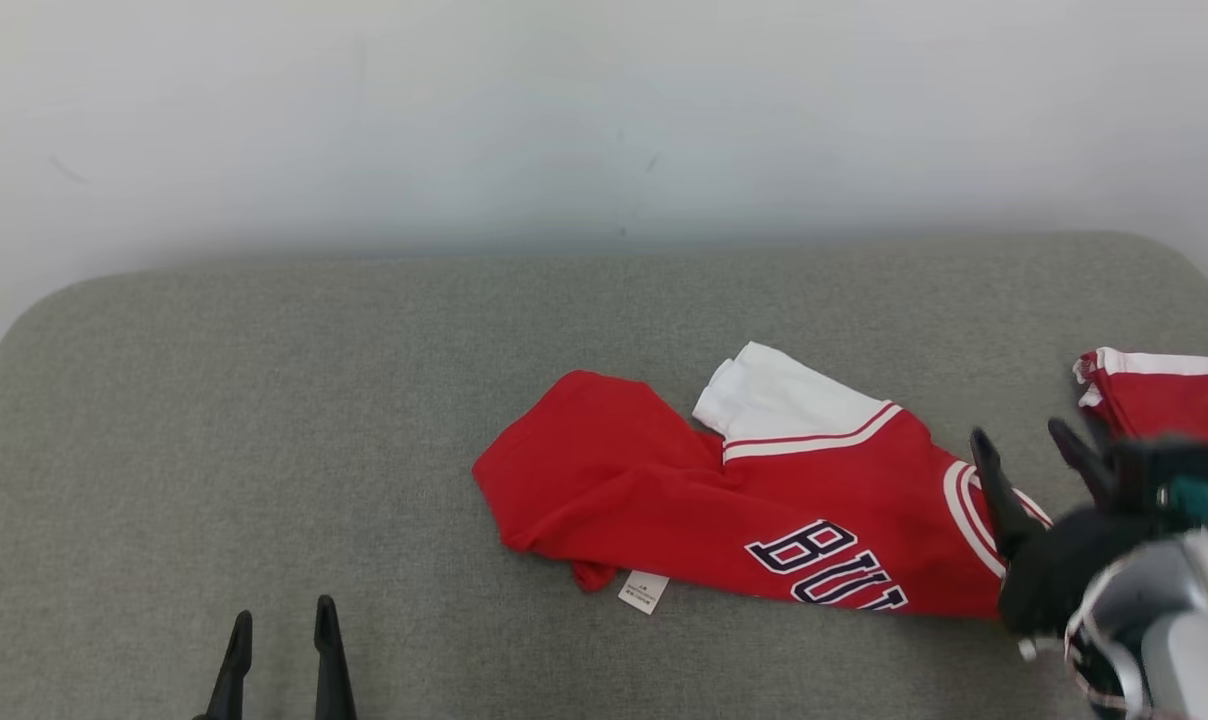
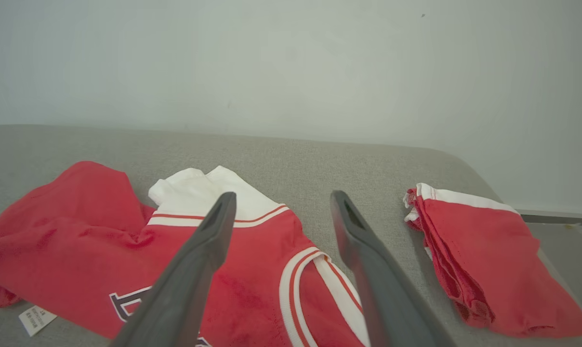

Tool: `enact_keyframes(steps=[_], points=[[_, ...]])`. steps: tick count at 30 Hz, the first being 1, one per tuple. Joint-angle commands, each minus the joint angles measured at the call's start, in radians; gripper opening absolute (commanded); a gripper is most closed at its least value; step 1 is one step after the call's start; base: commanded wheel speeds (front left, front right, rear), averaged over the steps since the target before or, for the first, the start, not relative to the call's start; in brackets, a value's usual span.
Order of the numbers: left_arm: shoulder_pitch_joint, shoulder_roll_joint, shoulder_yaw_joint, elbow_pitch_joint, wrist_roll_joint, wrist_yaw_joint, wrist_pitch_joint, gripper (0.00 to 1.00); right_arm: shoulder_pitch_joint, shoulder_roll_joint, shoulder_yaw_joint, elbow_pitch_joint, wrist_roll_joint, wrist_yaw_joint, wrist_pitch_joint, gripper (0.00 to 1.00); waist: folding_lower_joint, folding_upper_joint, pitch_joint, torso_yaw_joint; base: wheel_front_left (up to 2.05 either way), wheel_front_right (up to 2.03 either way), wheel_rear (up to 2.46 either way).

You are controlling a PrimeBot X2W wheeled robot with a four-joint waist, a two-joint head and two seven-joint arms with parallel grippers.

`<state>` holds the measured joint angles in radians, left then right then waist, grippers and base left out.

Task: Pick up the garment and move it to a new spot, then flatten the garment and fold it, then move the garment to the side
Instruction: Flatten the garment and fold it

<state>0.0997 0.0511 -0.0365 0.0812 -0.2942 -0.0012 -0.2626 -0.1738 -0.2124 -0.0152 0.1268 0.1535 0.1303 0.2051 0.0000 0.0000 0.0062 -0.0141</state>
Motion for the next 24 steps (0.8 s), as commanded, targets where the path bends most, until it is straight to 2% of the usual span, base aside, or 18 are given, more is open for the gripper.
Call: enact_keyframes(steps=[1,7,12,20,24], points=[[-0.009,-0.001,-0.003,-0.005,0.008,-0.004,-0.003,1.00,-0.036,-0.007,0.008,0.014,0.031,0.000,0.029,1.00,0.0000,0.0000,0.018,0.011,0.00,0.00,0.00],[-0.043,-0.001,-0.023,-0.007,0.015,-0.006,-0.003,1.00,-0.240,-0.108,0.037,0.158,0.135,0.000,0.262,1.00,0.0000,0.0000,0.095,0.063,0.00,0.00,0.00],[-0.079,-0.001,-0.036,-0.015,0.022,-0.009,-0.003,1.00,-0.374,-0.175,0.058,0.255,0.202,0.000,0.386,1.00,0.0000,0.0000,0.175,0.118,0.00,0.00,0.00],[-0.137,-0.001,-0.067,-0.039,0.016,-0.001,-0.003,1.00,-0.497,-0.279,0.119,0.351,0.219,0.000,0.486,1.00,0.0000,0.0000,0.288,0.199,0.00,0.00,0.00],[-0.150,-0.002,-0.076,-0.047,0.013,0.005,-0.003,1.00,-0.521,-0.297,0.147,0.361,0.238,0.000,0.522,1.00,0.0000,0.0000,0.319,0.225,0.00,0.00,0.00]])
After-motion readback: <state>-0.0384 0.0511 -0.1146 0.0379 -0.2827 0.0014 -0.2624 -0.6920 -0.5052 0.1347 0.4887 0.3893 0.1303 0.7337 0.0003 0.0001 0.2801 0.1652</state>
